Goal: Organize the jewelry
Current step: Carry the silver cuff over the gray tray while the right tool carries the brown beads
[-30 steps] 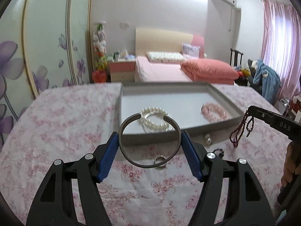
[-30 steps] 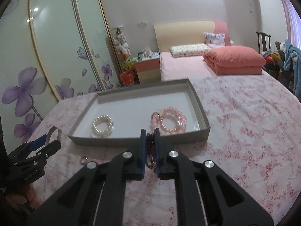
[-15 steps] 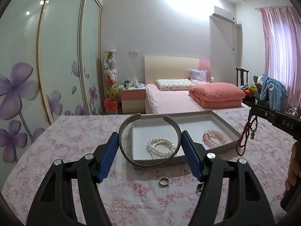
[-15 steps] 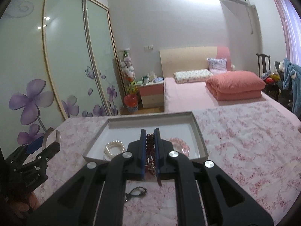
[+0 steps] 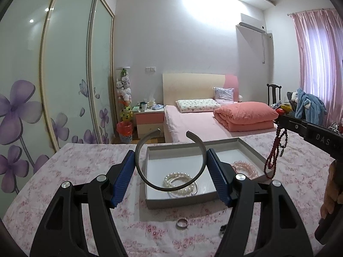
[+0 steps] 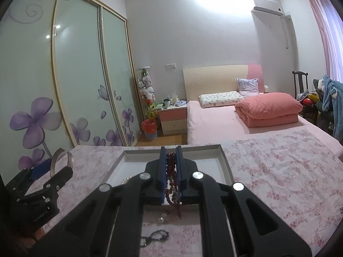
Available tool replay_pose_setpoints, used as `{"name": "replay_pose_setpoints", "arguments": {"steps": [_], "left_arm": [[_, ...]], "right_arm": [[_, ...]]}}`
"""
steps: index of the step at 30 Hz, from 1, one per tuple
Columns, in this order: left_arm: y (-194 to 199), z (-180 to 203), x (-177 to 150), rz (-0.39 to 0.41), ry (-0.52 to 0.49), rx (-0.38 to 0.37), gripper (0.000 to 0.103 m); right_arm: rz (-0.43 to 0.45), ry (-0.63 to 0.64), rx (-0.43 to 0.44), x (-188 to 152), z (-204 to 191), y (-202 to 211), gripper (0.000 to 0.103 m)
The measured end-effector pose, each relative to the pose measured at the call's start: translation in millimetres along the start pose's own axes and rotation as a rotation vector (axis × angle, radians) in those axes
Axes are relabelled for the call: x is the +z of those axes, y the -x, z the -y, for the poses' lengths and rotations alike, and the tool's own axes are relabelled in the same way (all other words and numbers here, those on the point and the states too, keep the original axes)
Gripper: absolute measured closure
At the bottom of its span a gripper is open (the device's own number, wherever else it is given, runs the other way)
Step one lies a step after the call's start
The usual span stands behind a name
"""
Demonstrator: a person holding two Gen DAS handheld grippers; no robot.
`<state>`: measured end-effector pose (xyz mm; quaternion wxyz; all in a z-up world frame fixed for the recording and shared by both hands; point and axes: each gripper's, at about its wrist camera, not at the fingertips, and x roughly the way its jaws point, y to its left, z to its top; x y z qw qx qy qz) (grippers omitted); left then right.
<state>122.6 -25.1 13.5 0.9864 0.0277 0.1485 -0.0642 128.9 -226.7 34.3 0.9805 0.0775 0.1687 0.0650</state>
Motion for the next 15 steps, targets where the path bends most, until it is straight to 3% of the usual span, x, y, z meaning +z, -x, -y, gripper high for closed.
{"name": "replay_pose_setpoints", "arguments": {"steps": [6, 15], "left_arm": [[-20.0, -1.2, 6.1, 0.0, 0.011, -0.003, 0.036], [-64.2, 4.2, 2.2, -0.068, 0.017, -0.021, 0.036]], "right_arm": [[0.011, -0.013, -0.003, 10.6, 2.9, -22.5, 0.094], [-0.058, -0.052, -0.007, 8.6, 14.2, -75.5, 0.094]]}}
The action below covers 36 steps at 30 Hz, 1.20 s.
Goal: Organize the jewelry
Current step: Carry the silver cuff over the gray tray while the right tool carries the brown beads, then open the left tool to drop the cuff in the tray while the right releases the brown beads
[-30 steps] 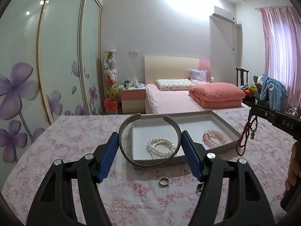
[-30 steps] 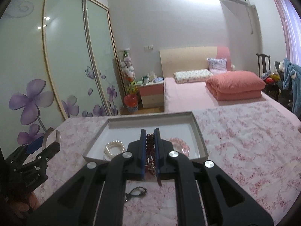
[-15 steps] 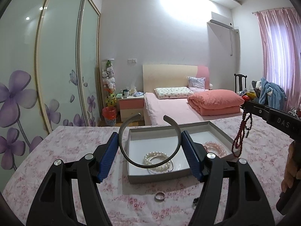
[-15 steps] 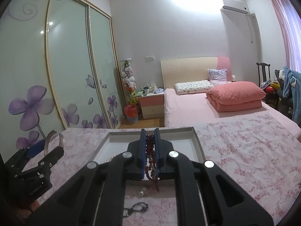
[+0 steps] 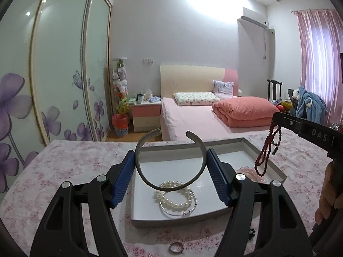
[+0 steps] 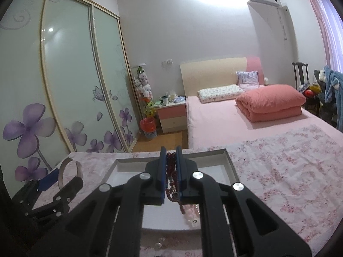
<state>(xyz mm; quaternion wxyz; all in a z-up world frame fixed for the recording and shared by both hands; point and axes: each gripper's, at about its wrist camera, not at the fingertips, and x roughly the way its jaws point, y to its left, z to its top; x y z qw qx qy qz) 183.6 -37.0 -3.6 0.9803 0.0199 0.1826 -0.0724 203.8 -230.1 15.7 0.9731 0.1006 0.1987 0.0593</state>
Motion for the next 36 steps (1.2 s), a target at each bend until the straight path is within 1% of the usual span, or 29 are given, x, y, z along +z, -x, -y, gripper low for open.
{"name": "replay_pose_setpoints", "arguments": {"steps": [7, 12, 17, 21, 23, 24, 26, 36], "left_arm": [[-33.8, -1.4, -5.8, -0.074, 0.011, -0.035, 0.036], [-51.7, 6.1, -13.7, -0.125, -0.001, -0.049, 0.036], [-63.6, 8.9, -18.4, -0.162, -0.003, -0.047, 0.036], [-71.0, 8.8, -20.4, -0.187, 0.004, -0.046, 0.035], [-71.5, 8.0, -20.2, -0.183, 0.01, -0.046, 0.033], [-71.8, 7.5, -19.5, -0.183, 0.014, -0.047, 0.029], [-71.7, 6.4, -18.4, -0.179, 0.019, -0.043, 0.028], [-47.5, -23.1, -6.2, -0.121, 0.063, 0.021, 0.028]], "right_arm": [[-0.067, -0.016, -0.017, -11.1, 10.2, -34.2, 0.094], [-0.119, -0.03, -0.034, -23.9, 20.5, -55.1, 0.094], [-0.156, -0.04, -0.039, -33.4, 26.8, -68.9, 0.094], [-0.17, -0.049, -0.041, -36.8, 28.9, -72.4, 0.092], [-0.172, -0.058, -0.041, -37.4, 31.0, -72.7, 0.09], [-0.173, -0.06, -0.043, -37.6, 31.8, -72.7, 0.085], [-0.172, -0.065, -0.048, -37.5, 33.6, -71.8, 0.081], [-0.163, -0.072, -0.058, -36.0, 39.0, -53.2, 0.081]]}}
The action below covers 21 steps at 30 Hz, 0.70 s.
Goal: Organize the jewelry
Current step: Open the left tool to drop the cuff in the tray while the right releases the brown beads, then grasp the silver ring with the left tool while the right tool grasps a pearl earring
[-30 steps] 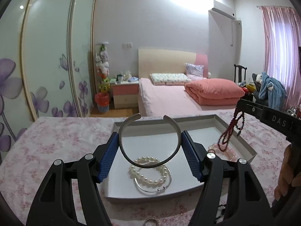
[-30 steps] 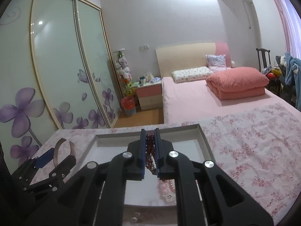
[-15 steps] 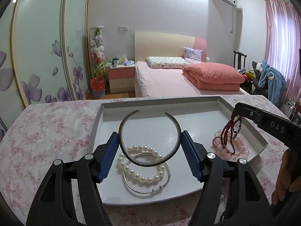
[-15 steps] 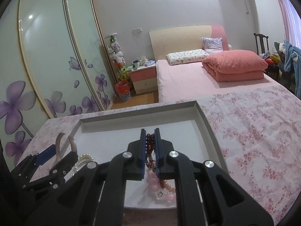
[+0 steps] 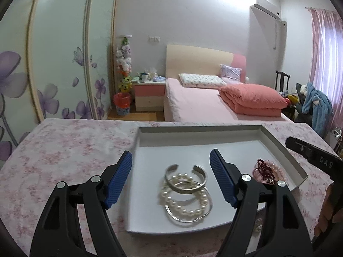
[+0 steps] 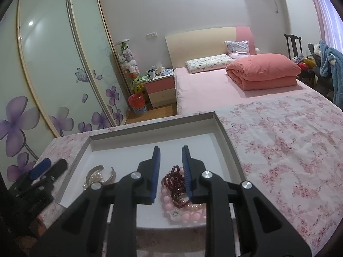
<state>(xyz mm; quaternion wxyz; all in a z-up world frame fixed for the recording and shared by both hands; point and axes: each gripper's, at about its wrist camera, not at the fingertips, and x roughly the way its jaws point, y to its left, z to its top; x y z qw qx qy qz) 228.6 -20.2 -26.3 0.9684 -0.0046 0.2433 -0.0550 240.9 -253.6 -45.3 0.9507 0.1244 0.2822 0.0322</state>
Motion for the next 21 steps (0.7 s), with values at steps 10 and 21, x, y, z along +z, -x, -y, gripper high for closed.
{"name": "replay_pose_setpoints", "arguments": {"steps": [10, 21], "left_arm": [[39.8, -23.1, -12.0, 0.014, 0.0, 0.032, 0.028], [64.8, -45.7, -41.6, -0.051, 0.016, 0.052, 0.027]], "right_arm": [[-0.041, 0.036, 0.008, -19.3, -9.9, 30.7, 0.081], [-0.239, 0.11, 0.043, -68.1, -25.9, 30.4, 0.081]]}}
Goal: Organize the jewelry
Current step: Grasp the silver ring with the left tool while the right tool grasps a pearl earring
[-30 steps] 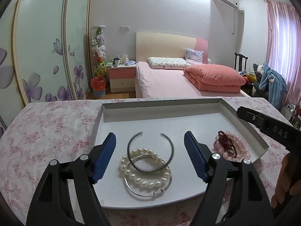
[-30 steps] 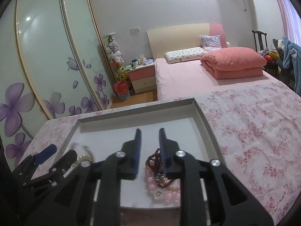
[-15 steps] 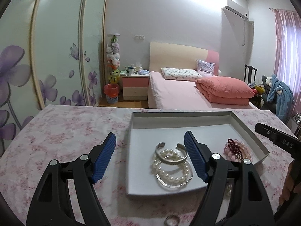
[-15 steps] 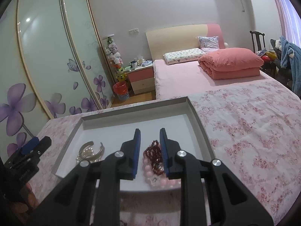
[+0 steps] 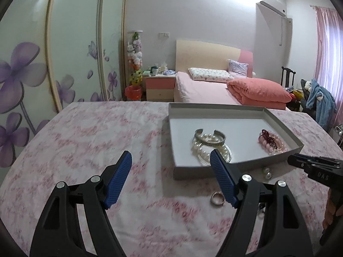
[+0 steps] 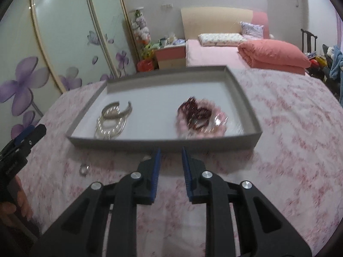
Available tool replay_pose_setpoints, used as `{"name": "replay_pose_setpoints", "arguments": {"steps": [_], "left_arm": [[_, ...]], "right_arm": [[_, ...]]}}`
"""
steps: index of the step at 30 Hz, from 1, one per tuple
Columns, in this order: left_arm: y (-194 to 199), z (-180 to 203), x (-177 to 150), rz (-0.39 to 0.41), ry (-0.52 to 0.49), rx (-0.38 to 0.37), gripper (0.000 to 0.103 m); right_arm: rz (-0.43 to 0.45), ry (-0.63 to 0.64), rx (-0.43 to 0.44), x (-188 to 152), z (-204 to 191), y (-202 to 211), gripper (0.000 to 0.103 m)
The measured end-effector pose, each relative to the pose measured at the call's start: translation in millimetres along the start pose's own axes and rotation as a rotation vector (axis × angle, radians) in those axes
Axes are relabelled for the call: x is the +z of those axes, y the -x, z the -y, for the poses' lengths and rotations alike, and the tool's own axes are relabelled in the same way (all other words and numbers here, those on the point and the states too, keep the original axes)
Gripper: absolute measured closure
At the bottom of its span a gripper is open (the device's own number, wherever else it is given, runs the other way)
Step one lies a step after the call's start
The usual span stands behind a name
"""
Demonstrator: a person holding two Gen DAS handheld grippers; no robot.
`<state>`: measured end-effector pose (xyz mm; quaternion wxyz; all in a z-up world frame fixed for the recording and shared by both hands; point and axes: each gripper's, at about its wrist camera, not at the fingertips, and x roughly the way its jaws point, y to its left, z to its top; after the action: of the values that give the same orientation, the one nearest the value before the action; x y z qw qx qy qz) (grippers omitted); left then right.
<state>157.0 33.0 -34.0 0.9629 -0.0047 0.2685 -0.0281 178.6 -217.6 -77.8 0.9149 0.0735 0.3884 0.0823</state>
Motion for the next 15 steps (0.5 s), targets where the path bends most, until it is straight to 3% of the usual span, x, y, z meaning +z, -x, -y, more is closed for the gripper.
{"name": "replay_pose_setpoints", "arguments": {"steps": [15], "left_arm": [[7.5, -27.6, -12.0, -0.008, 0.08, 0.038, 0.027]], "right_arm": [[-0.108, 0.084, -0.017, -7.7, -34.0, -40.5, 0.082]]}}
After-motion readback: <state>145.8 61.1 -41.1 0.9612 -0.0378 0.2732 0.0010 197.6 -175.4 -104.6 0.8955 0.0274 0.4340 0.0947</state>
